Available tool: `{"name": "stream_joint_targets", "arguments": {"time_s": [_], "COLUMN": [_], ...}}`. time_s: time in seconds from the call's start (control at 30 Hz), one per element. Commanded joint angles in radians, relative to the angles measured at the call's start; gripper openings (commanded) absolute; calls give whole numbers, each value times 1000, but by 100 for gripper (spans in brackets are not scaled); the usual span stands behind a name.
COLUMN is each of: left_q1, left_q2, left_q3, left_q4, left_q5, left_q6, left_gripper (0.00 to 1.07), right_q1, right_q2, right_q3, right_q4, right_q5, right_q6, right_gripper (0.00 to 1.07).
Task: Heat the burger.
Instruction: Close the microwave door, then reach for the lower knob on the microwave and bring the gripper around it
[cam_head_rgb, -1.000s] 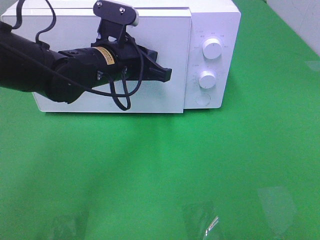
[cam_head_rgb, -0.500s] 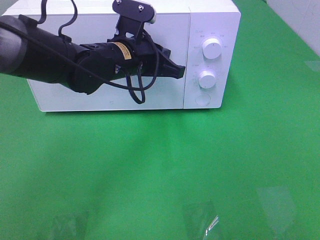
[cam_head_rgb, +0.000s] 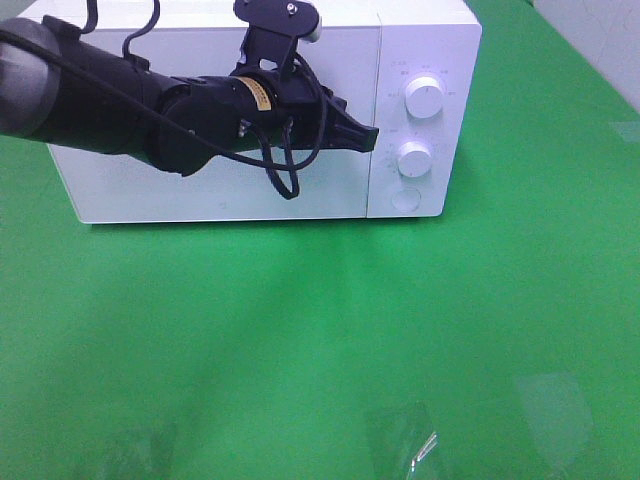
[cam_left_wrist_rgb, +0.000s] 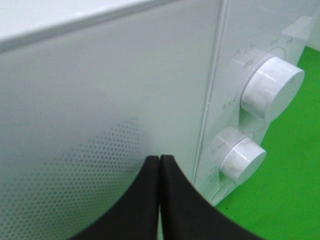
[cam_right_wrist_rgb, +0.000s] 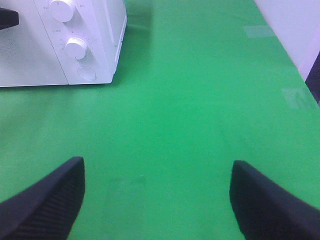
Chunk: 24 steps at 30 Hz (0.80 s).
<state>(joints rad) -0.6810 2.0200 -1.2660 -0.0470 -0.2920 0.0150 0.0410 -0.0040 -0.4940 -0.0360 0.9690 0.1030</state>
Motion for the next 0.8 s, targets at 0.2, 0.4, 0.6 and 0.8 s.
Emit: {"name": "stream_joint_targets", "arguments": {"time_s": [0.2,0.4,0.6,0.8], "left_q1": [-17,-18,-18,-18], "left_q2": [-46,-121,-198,-266], "left_q3": [-17,-17,-17,-17], "left_q4": [-87,-126,-131,-148], "left_q5": [122,378,620,797], "left_q6": [-15,-15,-15,-15], "left_gripper": [11,81,93,93], "right_q1": [-7,-7,-7,-7], "right_q2": [-27,-27,-27,-27], "right_q3": [2,2,2,2], "right_q4": [1,1,1,1], "right_q5": [-9,-9,-9,-9], "right_q6": [-2,-2,-2,-2], "right_gripper": [76,76,76,76]}}
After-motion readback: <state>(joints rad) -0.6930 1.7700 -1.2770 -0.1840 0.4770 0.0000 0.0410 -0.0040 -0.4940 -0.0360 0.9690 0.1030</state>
